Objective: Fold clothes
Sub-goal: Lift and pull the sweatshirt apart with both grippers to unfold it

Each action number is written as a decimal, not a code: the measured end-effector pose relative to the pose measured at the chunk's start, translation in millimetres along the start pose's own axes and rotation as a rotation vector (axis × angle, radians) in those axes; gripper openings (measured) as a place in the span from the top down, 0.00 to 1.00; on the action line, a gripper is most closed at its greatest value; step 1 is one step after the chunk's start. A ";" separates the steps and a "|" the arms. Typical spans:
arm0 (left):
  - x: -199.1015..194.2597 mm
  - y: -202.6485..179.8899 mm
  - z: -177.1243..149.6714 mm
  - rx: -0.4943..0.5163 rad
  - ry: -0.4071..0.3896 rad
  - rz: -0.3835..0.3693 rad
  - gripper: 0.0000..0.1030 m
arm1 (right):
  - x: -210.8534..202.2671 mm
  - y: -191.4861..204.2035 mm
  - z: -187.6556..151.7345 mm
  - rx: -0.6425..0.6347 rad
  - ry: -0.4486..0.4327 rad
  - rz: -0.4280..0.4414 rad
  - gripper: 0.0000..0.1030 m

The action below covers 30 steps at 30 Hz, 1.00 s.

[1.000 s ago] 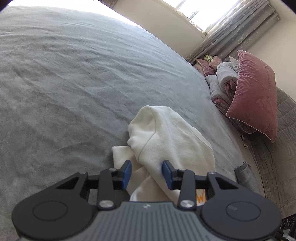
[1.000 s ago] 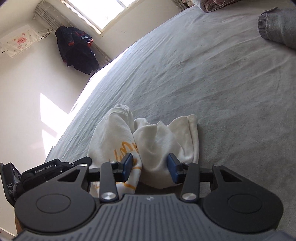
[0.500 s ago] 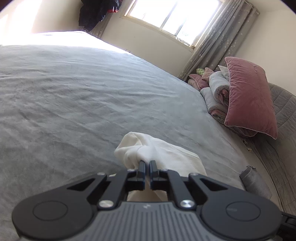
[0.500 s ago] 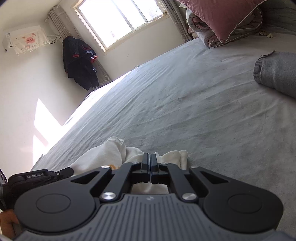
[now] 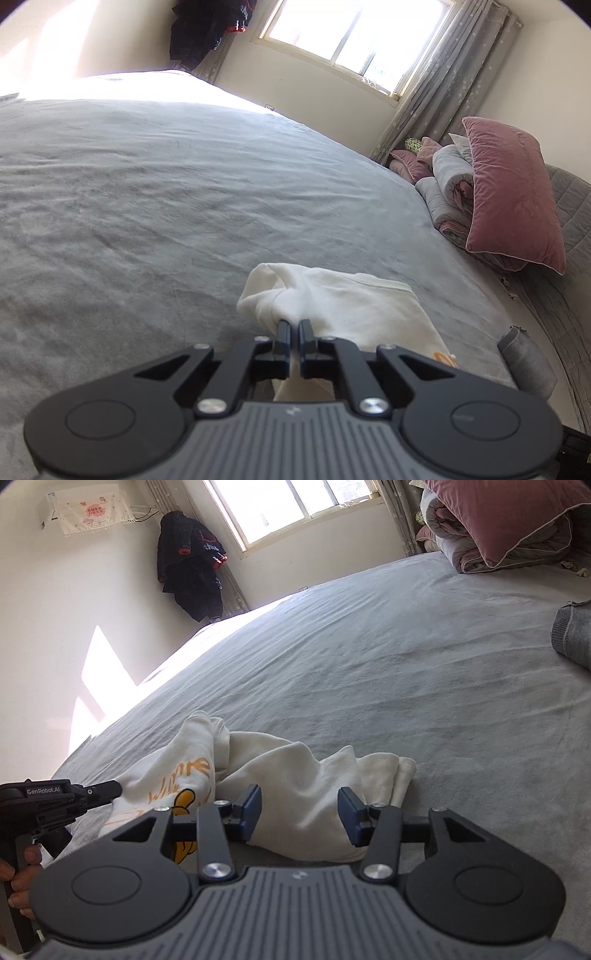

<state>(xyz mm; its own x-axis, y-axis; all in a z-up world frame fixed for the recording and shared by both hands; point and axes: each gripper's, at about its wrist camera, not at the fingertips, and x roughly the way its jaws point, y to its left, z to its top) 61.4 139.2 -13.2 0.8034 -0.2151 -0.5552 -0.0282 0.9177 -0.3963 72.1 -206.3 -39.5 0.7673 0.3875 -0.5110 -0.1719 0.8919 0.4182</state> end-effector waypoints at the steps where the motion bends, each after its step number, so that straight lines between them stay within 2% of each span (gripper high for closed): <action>1: -3.7 4.4 -1.1 0.004 0.002 0.002 0.96 | 2.3 1.6 -1.8 -0.009 0.004 0.006 0.52; 7: -11.7 41.6 -20.9 -0.004 0.100 -0.018 0.96 | 18.8 13.2 -15.2 -0.075 0.058 0.024 0.52; 12: -13.2 57.0 -36.7 0.038 0.158 -0.014 0.96 | 22.3 15.6 -20.4 -0.072 0.083 0.057 0.52; 24: -2.9 68.1 -29.6 -0.022 0.229 -0.029 0.94 | 24.9 41.6 6.4 0.122 0.114 0.225 0.52; 26: -2.5 71.0 -27.5 -0.034 0.246 -0.031 0.89 | 32.5 52.6 12.5 0.118 0.125 0.240 0.52; 29: -5.2 78.9 -23.9 -0.072 0.244 -0.014 0.75 | 48.2 70.4 12.5 0.046 0.132 0.163 0.52; 30: -6.0 81.7 -22.6 -0.085 0.241 -0.014 0.73 | 53.6 76.3 12.2 0.020 0.134 0.135 0.52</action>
<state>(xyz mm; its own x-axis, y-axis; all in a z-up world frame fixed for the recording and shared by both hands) 40.8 207.9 -58.8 0.6396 -0.3106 -0.7031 -0.0761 0.8846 -0.4601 107.6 -120.3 -25.8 0.6488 0.5317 -0.5444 -0.2540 0.8257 0.5037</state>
